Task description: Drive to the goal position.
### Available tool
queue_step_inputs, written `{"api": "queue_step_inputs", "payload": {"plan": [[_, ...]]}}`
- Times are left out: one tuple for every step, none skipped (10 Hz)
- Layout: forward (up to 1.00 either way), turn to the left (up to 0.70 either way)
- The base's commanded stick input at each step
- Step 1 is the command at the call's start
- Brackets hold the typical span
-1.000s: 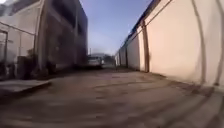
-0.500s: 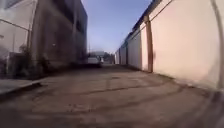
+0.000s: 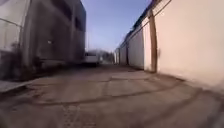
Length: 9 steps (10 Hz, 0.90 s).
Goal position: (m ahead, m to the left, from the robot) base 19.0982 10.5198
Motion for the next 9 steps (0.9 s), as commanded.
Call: {"api": "queue_step_inputs", "payload": {"plan": [[1.00, 0.00], [1.00, 0.00], [1.00, 0.00], [1.00, 0.00], [1.00, 0.00], [1.00, 0.00], [1.00, 0.00], [1.00, 0.00], [1.00, 0.00]]}}
